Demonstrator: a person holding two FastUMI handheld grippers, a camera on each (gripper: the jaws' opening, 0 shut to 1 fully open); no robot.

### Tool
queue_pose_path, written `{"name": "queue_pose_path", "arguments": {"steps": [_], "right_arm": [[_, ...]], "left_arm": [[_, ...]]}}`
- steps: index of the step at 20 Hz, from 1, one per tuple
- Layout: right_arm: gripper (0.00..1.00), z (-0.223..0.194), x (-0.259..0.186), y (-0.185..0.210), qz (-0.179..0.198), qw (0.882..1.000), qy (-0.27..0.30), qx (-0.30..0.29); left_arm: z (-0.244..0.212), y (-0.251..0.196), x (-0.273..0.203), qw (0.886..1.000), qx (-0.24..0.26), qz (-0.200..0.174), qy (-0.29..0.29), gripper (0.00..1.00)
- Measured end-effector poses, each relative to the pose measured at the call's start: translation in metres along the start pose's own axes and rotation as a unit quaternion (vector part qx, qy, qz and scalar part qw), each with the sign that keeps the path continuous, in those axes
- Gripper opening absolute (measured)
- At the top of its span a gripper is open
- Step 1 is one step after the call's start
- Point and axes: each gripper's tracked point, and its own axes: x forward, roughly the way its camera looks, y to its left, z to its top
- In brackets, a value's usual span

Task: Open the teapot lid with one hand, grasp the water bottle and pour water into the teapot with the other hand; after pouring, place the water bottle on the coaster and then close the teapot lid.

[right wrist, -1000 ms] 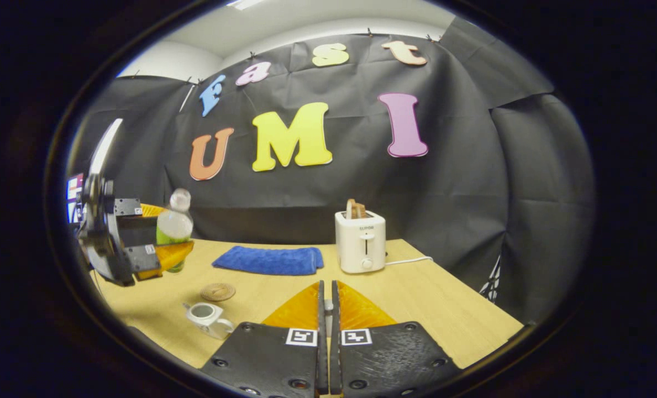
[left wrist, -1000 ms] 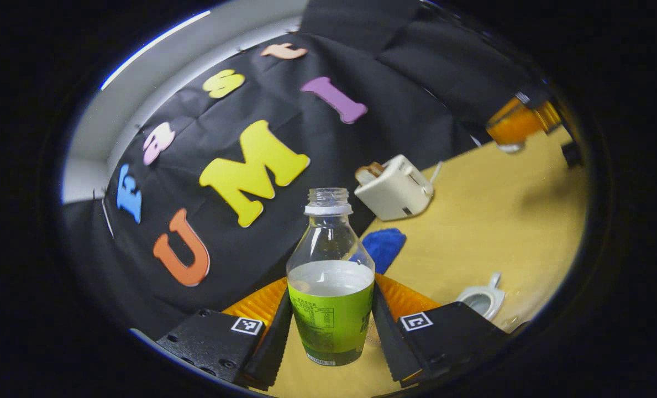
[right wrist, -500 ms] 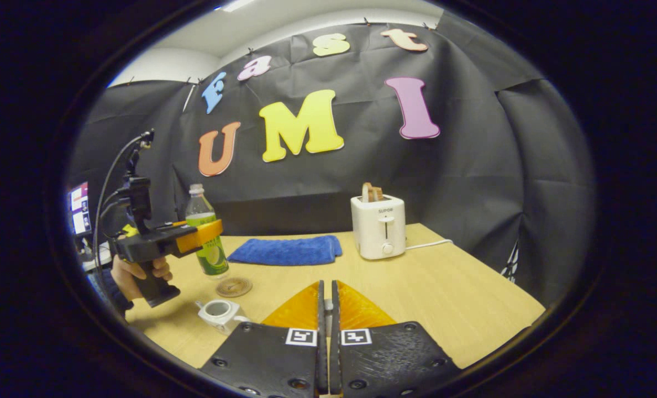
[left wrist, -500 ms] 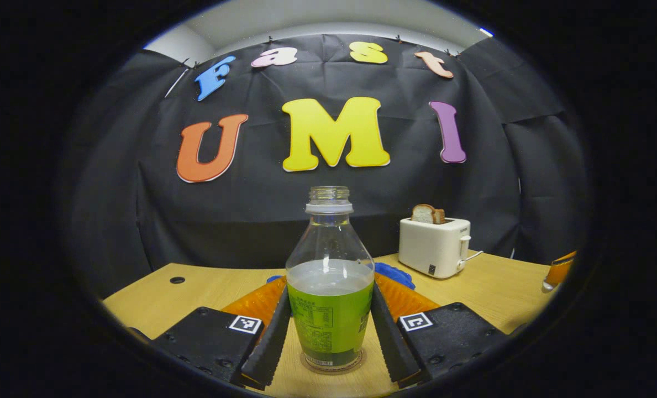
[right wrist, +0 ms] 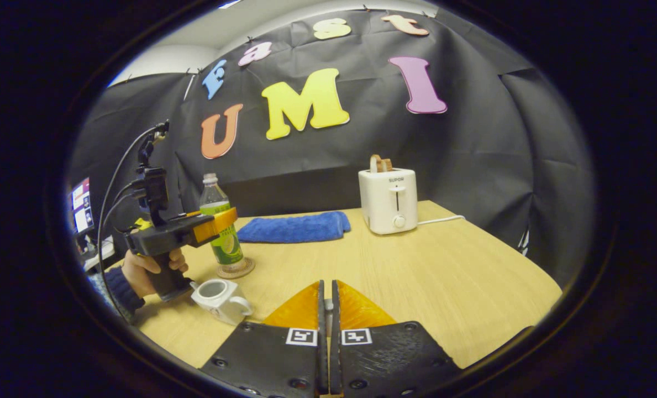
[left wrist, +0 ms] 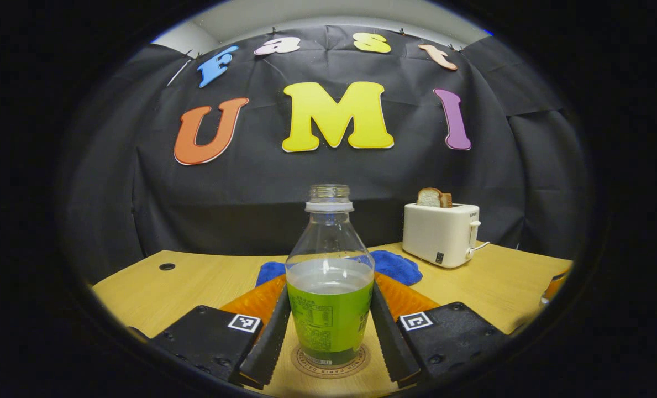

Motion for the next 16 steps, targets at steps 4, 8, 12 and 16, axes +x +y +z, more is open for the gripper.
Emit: {"name": "queue_pose_path", "arguments": {"steps": [4,8,12,16], "right_arm": [[0.01,0.005,-0.002,-0.003,-0.004,1.000,-0.005,-0.004],[0.01,0.006,-0.008,0.017,0.007,1.000,-0.006,-0.025],[0.01,0.021,-0.007,0.053,0.037,0.999,-0.017,-0.034],[0.01,0.030,-0.001,0.097,0.076,0.995,-0.034,-0.049]], "left_arm": [[-0.003,-0.004,-0.004,1.000,-0.028,-0.014,-0.003,0.79],[0.006,-0.002,-0.021,1.000,-0.022,-0.017,0.003,1.00],[0.022,0.012,-0.044,0.999,-0.036,-0.005,-0.006,1.00],[0.049,0.045,-0.084,0.998,-0.054,0.036,-0.019,1.00]]}}
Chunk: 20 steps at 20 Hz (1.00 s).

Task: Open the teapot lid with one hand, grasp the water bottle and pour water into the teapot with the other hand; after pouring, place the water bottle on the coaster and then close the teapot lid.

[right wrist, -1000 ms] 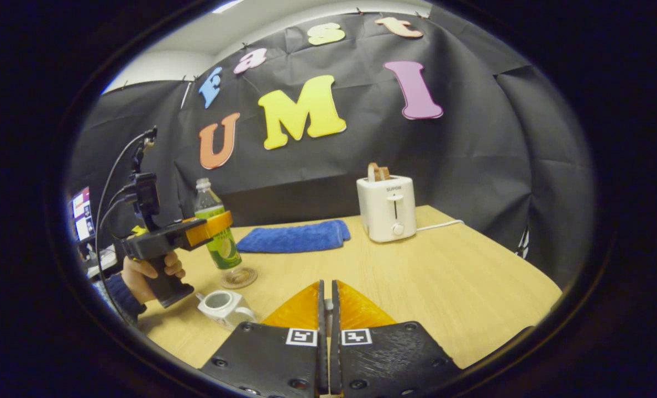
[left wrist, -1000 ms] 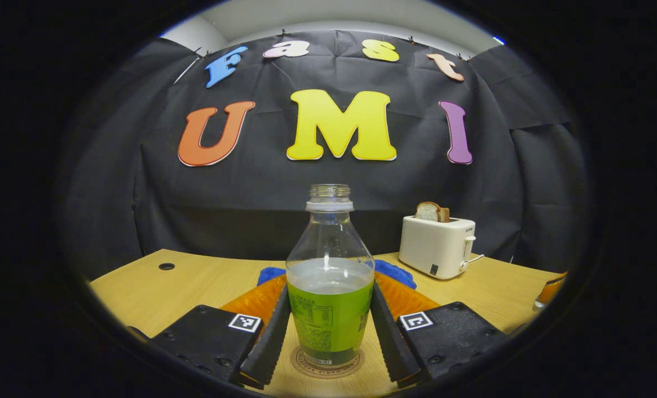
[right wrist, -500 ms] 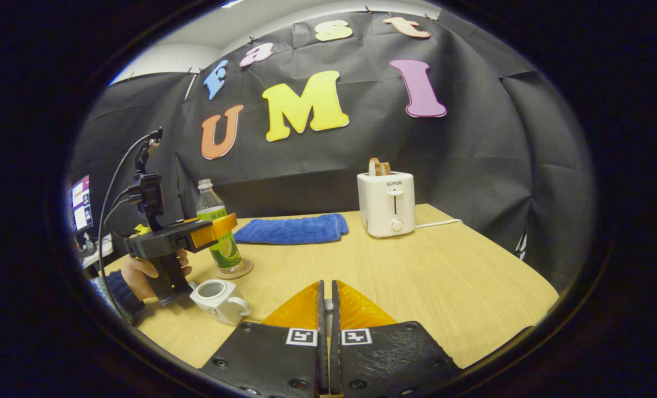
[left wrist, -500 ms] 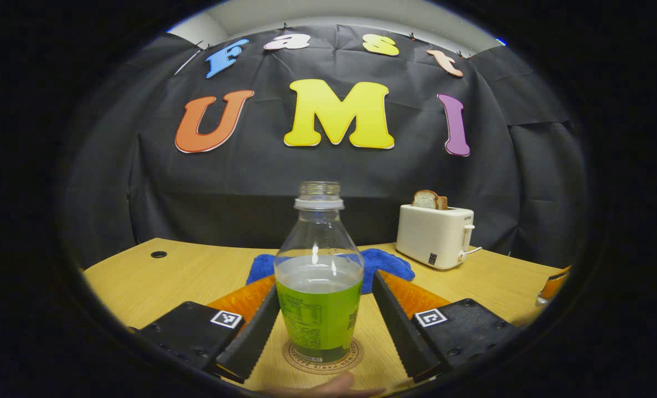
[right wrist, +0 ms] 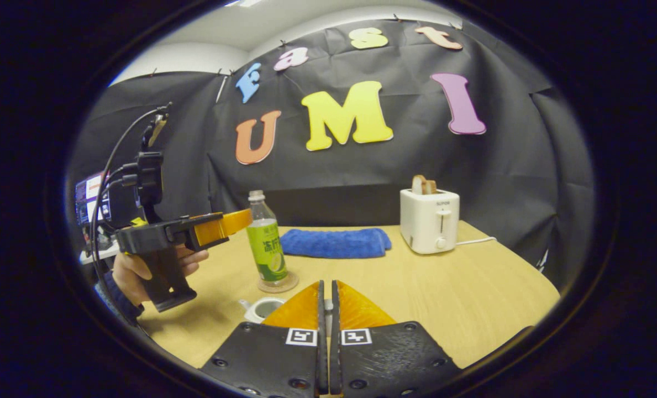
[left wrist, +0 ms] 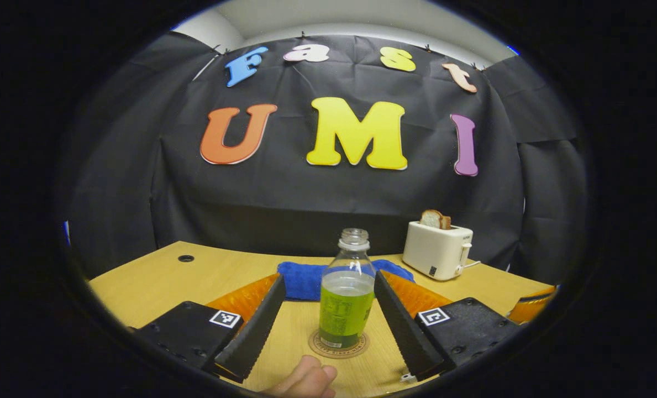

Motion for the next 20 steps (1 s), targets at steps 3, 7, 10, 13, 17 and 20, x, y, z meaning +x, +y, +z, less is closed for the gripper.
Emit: {"name": "queue_pose_path", "arguments": {"steps": [3,7,10,13,17,20], "right_arm": [[0.01,0.002,0.012,0.028,0.029,1.000,-0.009,0.000],[0.01,-0.003,0.030,0.044,0.050,0.998,-0.003,0.026],[0.01,-0.013,0.043,0.048,0.050,0.999,0.006,0.020],[0.01,-0.016,0.044,0.054,0.055,0.998,0.006,0.006],[0.01,-0.020,0.049,0.064,0.060,0.998,0.001,-0.001],[0.04,-0.037,0.056,0.055,0.041,0.999,0.000,-0.002]], "left_arm": [[0.027,0.031,-0.039,0.998,-0.005,0.054,-0.020,1.00],[0.045,0.057,-0.094,0.993,0.019,0.116,-0.027,1.00],[0.054,0.051,-0.127,0.993,0.021,0.108,-0.041,0.99],[0.063,0.051,-0.144,0.991,0.049,0.119,-0.031,0.99],[0.073,0.028,-0.159,0.994,0.055,0.082,-0.038,0.99],[0.072,0.030,-0.163,0.995,0.046,0.077,-0.033,0.99]]}}
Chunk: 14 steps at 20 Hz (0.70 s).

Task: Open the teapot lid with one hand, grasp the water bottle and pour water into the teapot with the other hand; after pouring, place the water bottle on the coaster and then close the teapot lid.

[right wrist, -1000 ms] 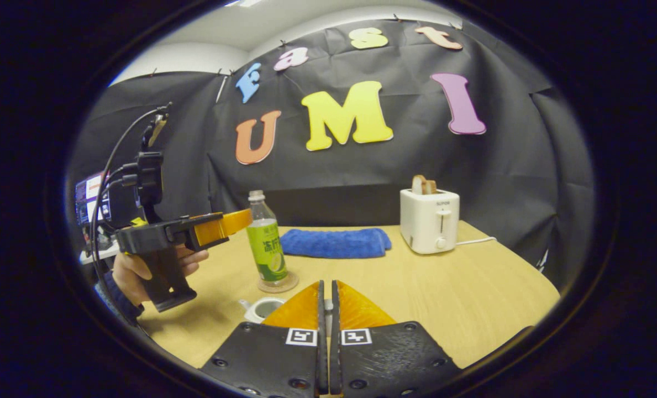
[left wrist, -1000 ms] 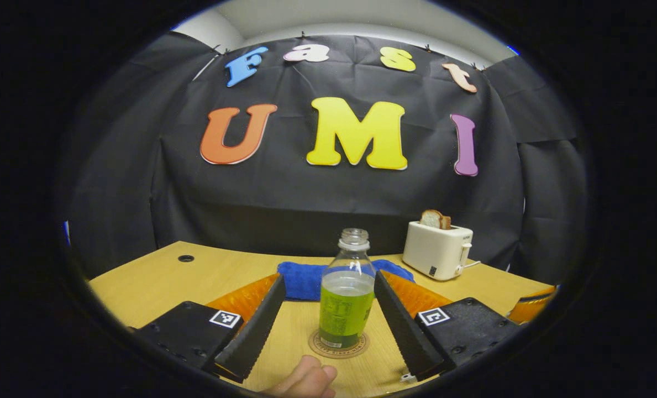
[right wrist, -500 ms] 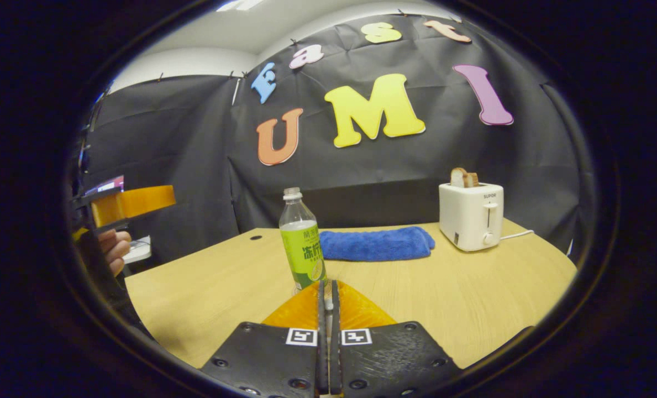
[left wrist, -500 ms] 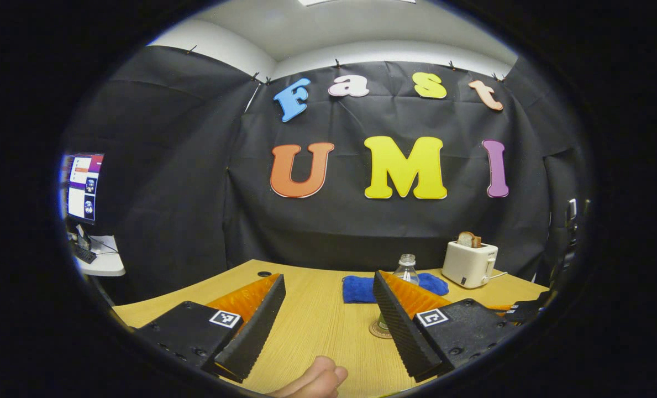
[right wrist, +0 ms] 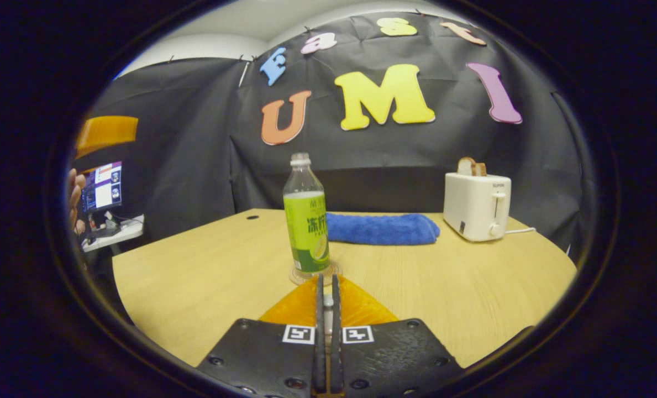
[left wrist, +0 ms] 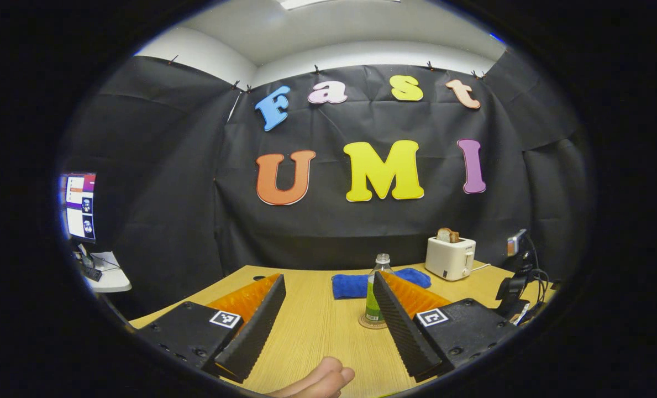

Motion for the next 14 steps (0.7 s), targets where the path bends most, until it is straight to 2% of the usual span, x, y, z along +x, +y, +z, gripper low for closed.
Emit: {"name": "queue_pose_path", "arguments": {"steps": [4,5,7,8,11,12,14], "right_arm": [[0.06,-0.006,-0.002,-0.002,-0.006,1.000,0.012,-0.002],[0.13,-0.003,-0.005,-0.003,-0.013,1.000,0.015,-0.003],[0.52,0.012,-0.013,-0.003,-0.024,1.000,0.014,-0.004],[0.65,0.020,-0.020,-0.002,-0.025,1.000,0.009,-0.002],[0.93,0.052,-0.042,-0.001,-0.032,0.999,-0.010,0.006],[0.97,0.069,-0.062,-0.005,-0.050,0.999,-0.020,0.009],[0.96,0.093,-0.088,-0.006,-0.064,0.997,-0.032,0.011]], "left_arm": [[-0.002,0.001,-0.001,1.000,-0.010,-0.004,0.006,0.99],[-0.004,0.002,-0.001,1.000,-0.009,-0.004,0.011,0.99],[-0.003,0.005,-0.002,1.000,-0.008,0.002,0.018,0.99],[-0.003,0.007,-0.005,1.000,-0.008,0.003,0.022,0.99],[0.005,0.012,-0.016,1.000,-0.008,0.012,0.025,0.99],[0.009,0.014,-0.021,1.000,-0.010,0.016,0.025,0.99],[0.013,0.015,-0.030,0.999,-0.009,0.018,0.026,0.99]]}}
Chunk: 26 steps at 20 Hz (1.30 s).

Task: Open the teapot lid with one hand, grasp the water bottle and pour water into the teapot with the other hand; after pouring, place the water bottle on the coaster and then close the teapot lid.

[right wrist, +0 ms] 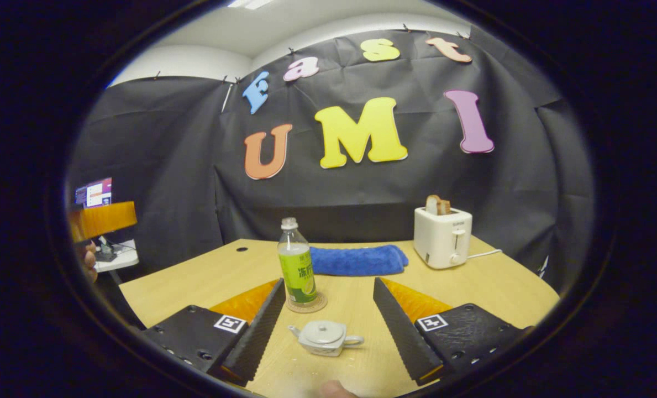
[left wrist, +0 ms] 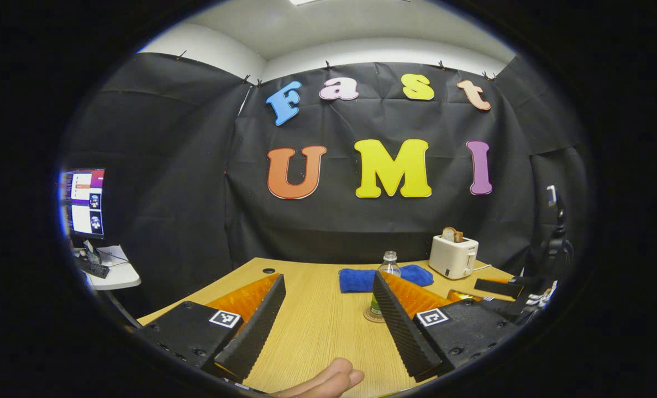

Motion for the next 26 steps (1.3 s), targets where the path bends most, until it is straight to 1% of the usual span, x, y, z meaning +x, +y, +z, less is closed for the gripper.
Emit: {"name": "queue_pose_path", "arguments": {"steps": [1,3,4,5,6,7,8,10,14,16,18,20,21,22,26], "right_arm": [[0.96,0.014,-0.013,-0.001,-0.004,1.000,-0.006,0.001],[0.92,0.037,-0.042,-0.003,-0.011,1.000,-0.020,-0.008],[0.96,0.047,-0.055,-0.003,-0.015,0.999,-0.028,-0.019],[0.96,0.066,-0.081,-0.009,-0.031,0.997,-0.049,-0.041],[0.92,0.073,-0.095,-0.014,-0.044,0.996,-0.062,-0.053],[0.96,0.077,-0.108,-0.021,-0.061,0.994,-0.069,-0.060],[0.96,0.076,-0.127,-0.023,-0.066,0.993,-0.079,-0.062],[0.96,0.064,-0.143,-0.019,-0.059,0.993,-0.074,-0.072],[0.95,0.056,-0.147,-0.017,-0.063,0.990,-0.070,-0.102],[0.95,0.054,-0.147,-0.014,-0.060,0.990,-0.071,-0.105],[0.95,0.048,-0.145,-0.012,-0.058,0.990,-0.064,-0.109],[0.95,0.041,-0.140,-0.013,-0.055,0.992,-0.054,-0.104],[0.98,0.036,-0.138,-0.010,-0.045,0.993,-0.047,-0.097],[0.98,0.035,-0.136,-0.010,-0.045,0.994,-0.044,-0.094],[0.95,0.030,-0.134,-0.021,-0.054,0.994,-0.040,-0.085]], "left_arm": [[0.004,-0.001,-0.004,1.000,0.002,0.000,-0.003,0.99],[0.013,-0.003,-0.014,1.000,0.003,-0.001,-0.013,0.99],[0.014,-0.006,-0.017,1.000,0.003,-0.003,-0.014,0.99],[0.010,-0.012,-0.022,1.000,0.000,-0.010,-0.005,0.99],[0.008,-0.016,-0.023,1.000,0.003,-0.014,0.000,0.99],[0.008,-0.015,-0.024,1.000,0.005,-0.012,0.002,0.99],[0.009,-0.013,-0.024,1.000,0.004,-0.008,0.003,0.99],[0.008,-0.016,-0.026,1.000,-0.002,-0.005,0.002,0.99],[0.007,-0.024,-0.030,1.000,-0.002,-0.003,0.001,0.99],[0.005,-0.031,-0.031,1.000,0.002,-0.009,0.002,0.99],[0.002,-0.036,-0.032,1.000,-0.005,-0.012,0.004,0.99],[-0.002,-0.037,-0.029,1.000,-0.008,-0.012,0.010,0.99],[-0.007,-0.040,-0.028,1.000,-0.003,-0.014,0.016,0.99],[-0.007,-0.037,-0.028,1.000,0.000,-0.012,0.018,1.00],[-0.010,-0.035,-0.024,1.000,0.002,-0.007,0.025,1.00]]}}
